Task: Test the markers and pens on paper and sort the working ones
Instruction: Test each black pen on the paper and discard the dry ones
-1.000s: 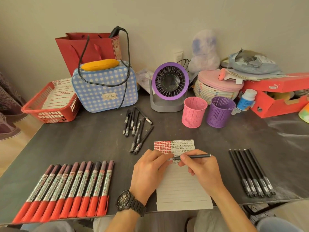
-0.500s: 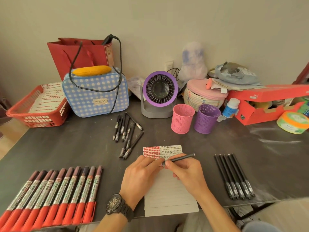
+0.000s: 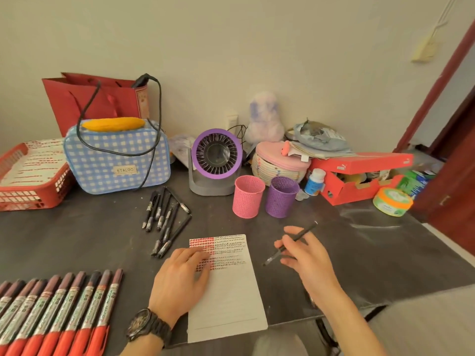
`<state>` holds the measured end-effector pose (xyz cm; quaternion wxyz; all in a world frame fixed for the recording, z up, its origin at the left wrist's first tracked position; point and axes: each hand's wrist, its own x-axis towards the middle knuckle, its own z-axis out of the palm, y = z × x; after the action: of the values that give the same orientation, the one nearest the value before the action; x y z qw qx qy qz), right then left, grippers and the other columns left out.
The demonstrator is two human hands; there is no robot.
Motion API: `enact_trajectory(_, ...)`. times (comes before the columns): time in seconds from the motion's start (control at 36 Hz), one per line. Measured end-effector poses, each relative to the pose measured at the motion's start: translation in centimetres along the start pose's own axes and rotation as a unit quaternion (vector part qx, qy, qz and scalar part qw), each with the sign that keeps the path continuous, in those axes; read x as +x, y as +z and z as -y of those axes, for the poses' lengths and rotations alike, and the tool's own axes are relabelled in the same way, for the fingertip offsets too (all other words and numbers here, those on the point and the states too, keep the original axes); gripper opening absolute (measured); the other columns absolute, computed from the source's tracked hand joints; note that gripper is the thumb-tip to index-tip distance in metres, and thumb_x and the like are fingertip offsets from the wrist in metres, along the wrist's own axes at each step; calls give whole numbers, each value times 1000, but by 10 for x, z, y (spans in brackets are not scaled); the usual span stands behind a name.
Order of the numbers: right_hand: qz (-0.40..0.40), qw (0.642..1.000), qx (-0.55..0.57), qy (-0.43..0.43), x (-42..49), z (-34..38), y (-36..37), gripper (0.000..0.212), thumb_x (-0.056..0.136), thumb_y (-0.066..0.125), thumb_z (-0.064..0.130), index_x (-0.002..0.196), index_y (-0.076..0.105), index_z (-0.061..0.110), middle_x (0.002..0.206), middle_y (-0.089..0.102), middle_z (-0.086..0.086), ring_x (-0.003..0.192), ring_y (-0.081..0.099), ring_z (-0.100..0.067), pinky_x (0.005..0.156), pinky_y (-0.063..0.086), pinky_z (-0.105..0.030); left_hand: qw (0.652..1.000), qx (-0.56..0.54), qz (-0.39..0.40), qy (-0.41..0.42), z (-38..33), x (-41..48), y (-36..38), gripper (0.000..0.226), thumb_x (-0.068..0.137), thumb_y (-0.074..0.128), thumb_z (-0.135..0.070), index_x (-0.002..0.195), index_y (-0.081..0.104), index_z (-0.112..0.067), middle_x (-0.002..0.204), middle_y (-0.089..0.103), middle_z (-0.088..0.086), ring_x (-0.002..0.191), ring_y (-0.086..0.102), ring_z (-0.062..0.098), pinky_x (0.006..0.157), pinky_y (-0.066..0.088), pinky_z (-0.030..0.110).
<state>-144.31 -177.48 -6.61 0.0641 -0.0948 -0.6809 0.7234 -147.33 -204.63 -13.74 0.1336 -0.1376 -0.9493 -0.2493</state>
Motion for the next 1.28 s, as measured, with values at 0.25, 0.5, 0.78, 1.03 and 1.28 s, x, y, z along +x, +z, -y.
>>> enact_trajectory(0.25, -10, 962, -272, 37, 6, 38, -101, 17, 92, 75, 19, 108, 71, 25, 97, 77, -4, 75, 76, -13, 65, 54, -21, 1000, -15, -14, -18, 0, 1, 1, 24, 91, 69, -30, 114, 75, -29, 119, 68, -15, 115, 58, 15, 89, 52, 35)
enact_trajectory(0.5, -9, 892, -446, 79, 13, 24, -129, 29, 85, 80, 35, 106, 61, 36, 81, 77, 18, 67, 73, -6, 69, 53, -31, 1000, -17, -18, -12, 2, 1, 0, 24, 91, 70, -28, 114, 75, -28, 120, 69, -13, 115, 58, 15, 88, 52, 36)
enact_trajectory(0.78, -48, 863, -495, 93, 18, 6, -124, 14, 86, 77, 39, 95, 68, 34, 84, 75, 20, 74, 66, -4, 81, 58, -32, 999, -18, -30, -3, 6, 2, 4, 23, 89, 71, -27, 112, 75, -28, 118, 69, -12, 113, 58, 15, 89, 53, 37)
enact_trajectory(1.03, -58, 873, -478, 83, 19, -1, -125, 11, 89, 76, 28, 99, 72, 29, 68, 74, 16, 59, 68, 4, 60, 52, -18, 999, -22, -11, -20, 2, 1, -1, 25, 93, 67, -28, 117, 74, -28, 121, 68, -13, 117, 56, 15, 90, 52, 36)
enact_trajectory(1.28, -50, 868, -488, 85, 18, -1, -122, 9, 90, 73, 26, 95, 71, 34, 67, 75, 13, 69, 71, -5, 79, 60, -32, 999, -21, 7, -27, 1, 1, -3, 28, 96, 62, -33, 122, 71, -30, 127, 64, -15, 121, 52, 12, 94, 49, 33)
